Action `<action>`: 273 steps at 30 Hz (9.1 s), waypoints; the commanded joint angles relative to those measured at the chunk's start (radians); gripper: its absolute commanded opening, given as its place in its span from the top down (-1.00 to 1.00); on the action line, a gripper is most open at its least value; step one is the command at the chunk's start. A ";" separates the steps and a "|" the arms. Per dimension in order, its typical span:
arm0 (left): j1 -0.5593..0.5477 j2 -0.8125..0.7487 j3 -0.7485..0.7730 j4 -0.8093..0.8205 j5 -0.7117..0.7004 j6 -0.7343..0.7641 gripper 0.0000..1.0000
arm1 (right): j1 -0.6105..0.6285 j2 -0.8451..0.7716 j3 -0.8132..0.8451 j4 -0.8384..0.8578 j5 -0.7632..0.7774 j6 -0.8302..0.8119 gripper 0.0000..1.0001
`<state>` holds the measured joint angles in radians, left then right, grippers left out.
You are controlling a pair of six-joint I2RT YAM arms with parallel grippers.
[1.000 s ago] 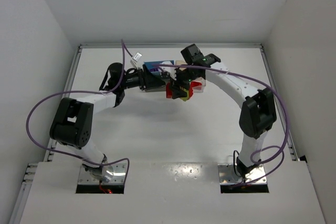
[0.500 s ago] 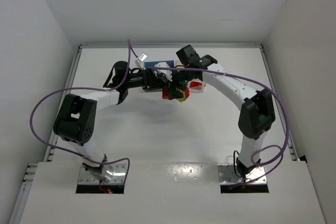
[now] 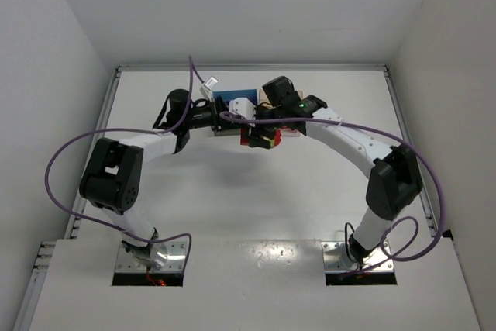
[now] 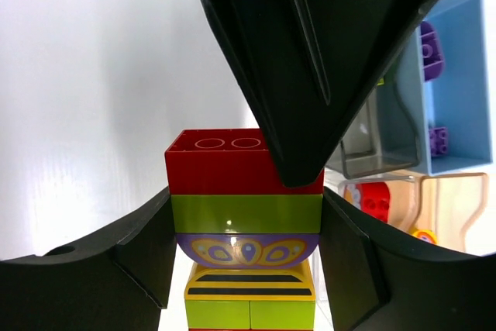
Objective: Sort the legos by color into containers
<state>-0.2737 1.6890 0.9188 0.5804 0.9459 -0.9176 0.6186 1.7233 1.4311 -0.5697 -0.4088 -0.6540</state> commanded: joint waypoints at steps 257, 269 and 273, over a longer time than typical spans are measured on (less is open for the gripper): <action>0.004 -0.152 0.166 -0.188 0.373 0.422 0.99 | -0.257 0.019 0.045 0.312 -0.840 0.781 0.38; 0.004 -0.180 0.088 -0.381 0.364 0.613 0.99 | -0.345 0.019 0.074 0.479 -0.858 0.961 0.91; 0.004 -0.180 0.078 -0.458 0.355 0.677 0.99 | -0.381 0.019 0.106 0.491 -0.858 0.985 0.94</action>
<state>-0.2634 1.5372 1.0061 0.1886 1.2869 -0.3576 0.2623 1.7519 1.4815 -0.1787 -1.2331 0.2745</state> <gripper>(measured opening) 0.555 0.353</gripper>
